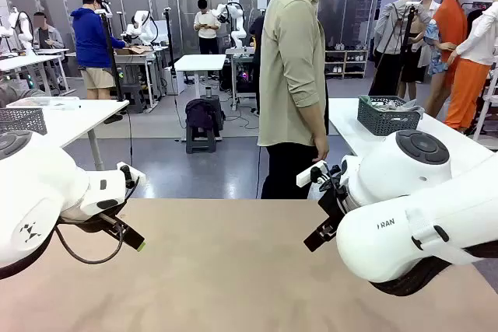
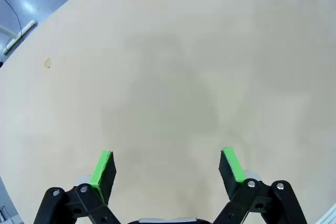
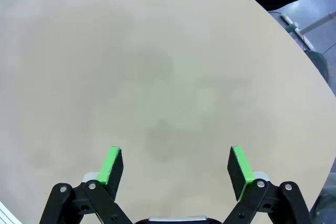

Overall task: Fold the towels and place them in the basket.
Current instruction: When a person lays out a Towel with hook on the table, fold it in half twice.

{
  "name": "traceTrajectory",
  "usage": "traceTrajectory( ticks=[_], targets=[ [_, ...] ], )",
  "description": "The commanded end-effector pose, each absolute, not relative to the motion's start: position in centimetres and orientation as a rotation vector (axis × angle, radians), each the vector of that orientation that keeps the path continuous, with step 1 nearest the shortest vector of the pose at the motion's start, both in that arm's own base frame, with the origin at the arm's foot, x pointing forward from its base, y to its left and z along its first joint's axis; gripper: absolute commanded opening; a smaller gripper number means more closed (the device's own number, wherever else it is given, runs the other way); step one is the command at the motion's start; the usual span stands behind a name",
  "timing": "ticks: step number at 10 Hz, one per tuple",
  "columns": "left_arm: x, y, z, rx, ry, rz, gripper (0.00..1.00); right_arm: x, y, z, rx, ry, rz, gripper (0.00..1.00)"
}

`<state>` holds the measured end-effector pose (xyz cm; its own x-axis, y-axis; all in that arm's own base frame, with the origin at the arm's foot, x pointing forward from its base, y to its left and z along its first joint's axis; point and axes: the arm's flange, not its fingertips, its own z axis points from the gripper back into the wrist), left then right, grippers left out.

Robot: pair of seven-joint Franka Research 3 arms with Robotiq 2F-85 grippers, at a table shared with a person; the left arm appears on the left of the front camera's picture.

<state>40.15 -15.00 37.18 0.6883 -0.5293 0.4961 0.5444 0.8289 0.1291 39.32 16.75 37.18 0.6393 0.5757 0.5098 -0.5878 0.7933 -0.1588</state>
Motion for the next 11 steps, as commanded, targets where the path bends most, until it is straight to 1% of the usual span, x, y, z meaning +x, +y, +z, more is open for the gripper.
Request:
traceTrajectory(
  ticks=[1, 11],
  targets=[
    [40.14, -15.03, 37.18, -0.029, -0.546, -0.601, 1.00, 39.32, 16.75, 37.18, 0.022, -0.574, 0.664, 1.00],
    [40.14, -15.03, 37.18, -0.029, -0.546, -0.601, 1.00, 39.32, 16.75, 37.18, 0.022, -0.574, 0.664, 1.00]
  ],
)
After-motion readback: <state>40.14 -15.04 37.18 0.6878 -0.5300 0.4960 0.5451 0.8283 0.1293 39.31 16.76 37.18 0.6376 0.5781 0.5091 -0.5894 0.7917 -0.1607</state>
